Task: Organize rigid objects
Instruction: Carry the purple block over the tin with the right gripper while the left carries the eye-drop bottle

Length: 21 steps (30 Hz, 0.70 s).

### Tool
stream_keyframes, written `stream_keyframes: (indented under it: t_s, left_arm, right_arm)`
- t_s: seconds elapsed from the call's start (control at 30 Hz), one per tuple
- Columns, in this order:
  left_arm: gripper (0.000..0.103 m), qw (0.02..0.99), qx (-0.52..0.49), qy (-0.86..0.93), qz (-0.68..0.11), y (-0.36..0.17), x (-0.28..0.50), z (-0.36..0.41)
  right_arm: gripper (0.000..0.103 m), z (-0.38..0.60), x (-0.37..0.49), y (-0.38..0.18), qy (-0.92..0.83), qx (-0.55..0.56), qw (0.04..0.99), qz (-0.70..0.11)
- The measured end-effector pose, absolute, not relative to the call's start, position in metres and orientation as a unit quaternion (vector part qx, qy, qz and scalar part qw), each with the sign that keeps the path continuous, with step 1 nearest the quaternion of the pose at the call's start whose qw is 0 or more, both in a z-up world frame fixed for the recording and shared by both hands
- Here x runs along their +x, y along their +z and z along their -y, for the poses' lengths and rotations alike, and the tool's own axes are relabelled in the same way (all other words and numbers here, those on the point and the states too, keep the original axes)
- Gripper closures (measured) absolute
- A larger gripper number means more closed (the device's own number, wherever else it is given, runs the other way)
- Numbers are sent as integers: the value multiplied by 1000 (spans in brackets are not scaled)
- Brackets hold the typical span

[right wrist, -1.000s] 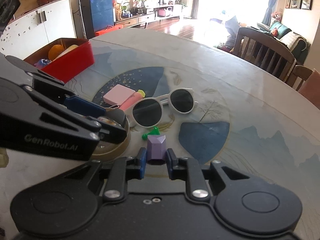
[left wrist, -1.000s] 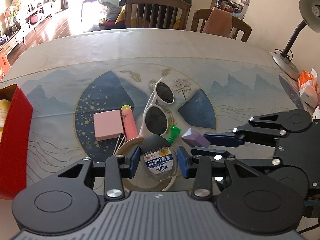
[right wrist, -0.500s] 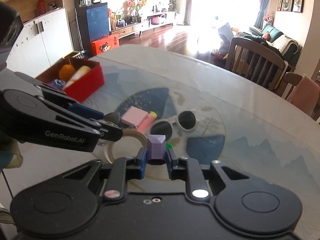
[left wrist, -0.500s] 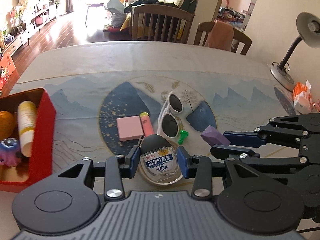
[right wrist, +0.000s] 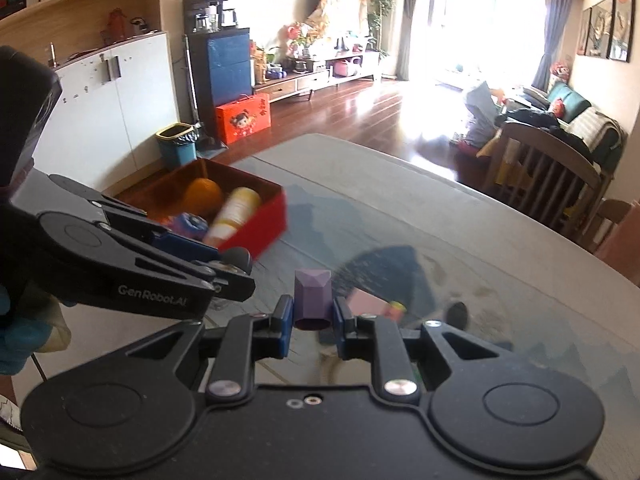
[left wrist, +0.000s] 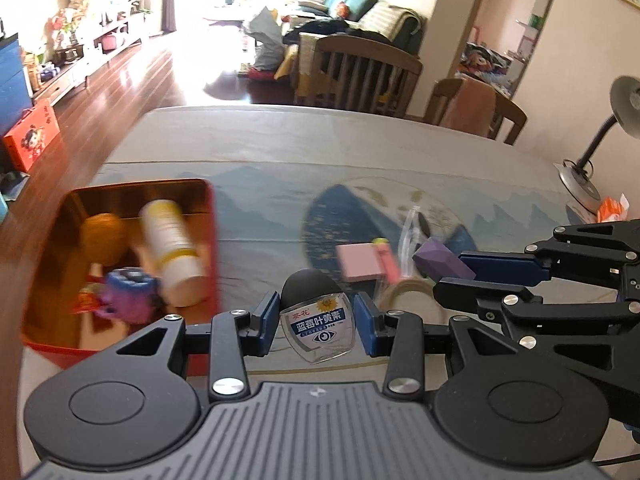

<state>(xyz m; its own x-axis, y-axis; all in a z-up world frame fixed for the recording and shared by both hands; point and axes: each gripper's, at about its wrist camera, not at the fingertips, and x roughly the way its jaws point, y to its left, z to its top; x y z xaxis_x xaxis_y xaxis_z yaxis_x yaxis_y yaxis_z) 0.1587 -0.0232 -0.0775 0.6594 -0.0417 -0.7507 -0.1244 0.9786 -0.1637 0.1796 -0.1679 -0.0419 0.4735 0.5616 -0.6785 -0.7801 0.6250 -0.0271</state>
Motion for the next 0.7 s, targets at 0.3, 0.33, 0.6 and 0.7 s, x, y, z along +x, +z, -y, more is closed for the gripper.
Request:
stream_keyframes:
  t_s: [0.3,0.33,0.6,0.7]
  left_arm:
    - [63,905,-109,49,-409,-75,134,-47]
    - [63,905,-108,50,-409,-76,132,-54]
    - [63,903,-96,66,-414,-84,134,-105]
    - [63,900,-92,72,-420,-90,144,-124]
  right_arm:
    - [83,103,166,-40,408,-172,838,-320]
    - [83,96,165,-41,408,-172,837,-321]
    - [83,50,159,-50,408,-171,831,-337]
    - [83,34,162,-56,405,-172,828,-348]
